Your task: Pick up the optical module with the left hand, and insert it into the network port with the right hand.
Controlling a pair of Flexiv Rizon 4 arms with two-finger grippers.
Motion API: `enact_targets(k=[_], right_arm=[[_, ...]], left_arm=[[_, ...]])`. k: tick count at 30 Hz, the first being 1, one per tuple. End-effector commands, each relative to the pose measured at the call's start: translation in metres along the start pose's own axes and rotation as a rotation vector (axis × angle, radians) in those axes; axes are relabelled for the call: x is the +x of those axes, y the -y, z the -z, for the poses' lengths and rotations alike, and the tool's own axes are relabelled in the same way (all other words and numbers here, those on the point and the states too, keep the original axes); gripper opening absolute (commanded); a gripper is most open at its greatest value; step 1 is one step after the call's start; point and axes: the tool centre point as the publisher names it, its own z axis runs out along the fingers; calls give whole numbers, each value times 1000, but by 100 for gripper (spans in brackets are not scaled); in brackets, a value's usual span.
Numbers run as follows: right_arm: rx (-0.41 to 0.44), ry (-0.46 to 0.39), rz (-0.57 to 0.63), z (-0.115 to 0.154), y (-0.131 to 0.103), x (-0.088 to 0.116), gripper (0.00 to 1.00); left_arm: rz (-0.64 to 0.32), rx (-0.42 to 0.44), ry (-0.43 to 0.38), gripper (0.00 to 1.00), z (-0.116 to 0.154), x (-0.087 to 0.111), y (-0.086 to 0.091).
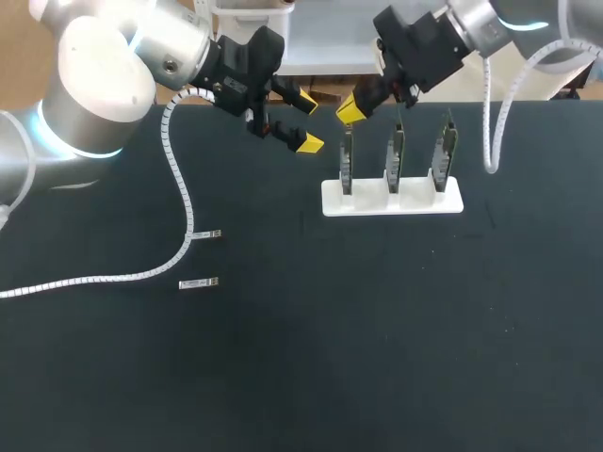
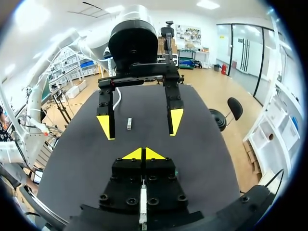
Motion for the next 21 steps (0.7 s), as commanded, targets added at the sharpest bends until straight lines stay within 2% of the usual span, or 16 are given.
enact_targets(k=[1, 5, 8, 15, 21], right_arm=[[13, 21, 25, 12, -4, -5, 0], [24, 65, 30, 30, -8, -12, 0], [24, 85, 10, 47, -10, -11, 0], [9, 83, -3, 82, -20, 12, 0], [-8, 56, -8, 97, -29, 30, 0]], left_arm=[[2, -1, -3, 100, 0, 0, 0], [2, -1, -3, 100, 0, 0, 0], [2, -1, -3, 100, 0, 0, 0], [2, -1, -3, 100, 0, 0, 0], [2, -1, -3, 100, 0, 0, 0]])
